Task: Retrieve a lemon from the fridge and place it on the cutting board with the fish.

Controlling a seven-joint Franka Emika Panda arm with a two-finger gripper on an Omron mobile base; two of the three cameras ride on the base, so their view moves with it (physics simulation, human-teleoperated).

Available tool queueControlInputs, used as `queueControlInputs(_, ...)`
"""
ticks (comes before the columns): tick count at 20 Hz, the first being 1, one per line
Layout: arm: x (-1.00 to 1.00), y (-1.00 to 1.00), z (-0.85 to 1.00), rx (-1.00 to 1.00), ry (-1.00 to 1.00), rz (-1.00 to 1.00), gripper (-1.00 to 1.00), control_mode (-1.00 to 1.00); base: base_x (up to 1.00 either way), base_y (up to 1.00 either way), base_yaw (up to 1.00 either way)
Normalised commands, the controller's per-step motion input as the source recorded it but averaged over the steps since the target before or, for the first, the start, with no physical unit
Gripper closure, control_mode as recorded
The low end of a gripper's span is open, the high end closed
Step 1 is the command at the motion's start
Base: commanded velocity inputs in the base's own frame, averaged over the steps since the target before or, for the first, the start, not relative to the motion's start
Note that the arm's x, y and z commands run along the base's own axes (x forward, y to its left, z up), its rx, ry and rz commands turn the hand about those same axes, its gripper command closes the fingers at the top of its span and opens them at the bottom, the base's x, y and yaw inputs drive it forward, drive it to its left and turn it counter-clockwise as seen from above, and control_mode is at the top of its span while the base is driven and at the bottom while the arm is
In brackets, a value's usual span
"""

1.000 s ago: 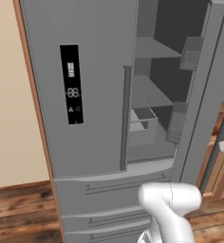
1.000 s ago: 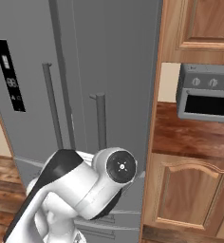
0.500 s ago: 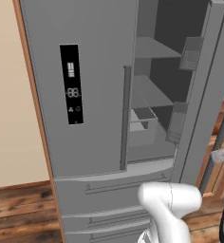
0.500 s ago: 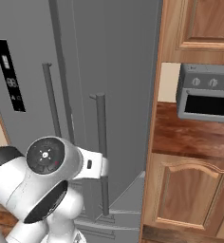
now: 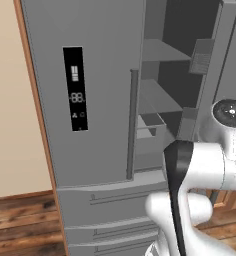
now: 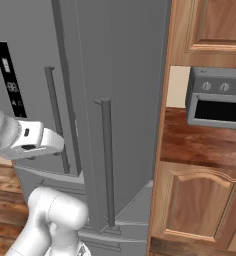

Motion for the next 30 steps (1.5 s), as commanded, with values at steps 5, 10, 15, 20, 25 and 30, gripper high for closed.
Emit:
queueControlInputs(5, 0.56, 0.42, 0.00, -0.31, 0.23, -0.08, -1.00, -1.00, 0.00, 0.00, 0.00)
queueControlInputs(10, 1.00, 0.00, 0.00, -0.45, 0.47, -0.01, -1.00, -1.00, 0.00, 0.00, 0.00)
queueControlInputs(15, 0.91, 0.00, 0.00, -0.53, 0.42, 0.00, -1.00, -1.00, 0.00, 0.00, 0.00)
queueControlInputs(20, 0.76, -0.21, 0.24, -0.52, 0.60, 0.00, -1.00, -1.00, 0.00, 0.00, 0.00)
queueControlInputs(25, 0.23, -0.71, 0.39, -0.31, 0.69, 0.00, -1.00, -1.00, 0.00, 0.00, 0.00)
queueControlInputs(30, -0.04, -0.77, 0.06, -0.21, 0.67, -0.01, -1.00, -1.00, 0.00, 0.00, 0.00)
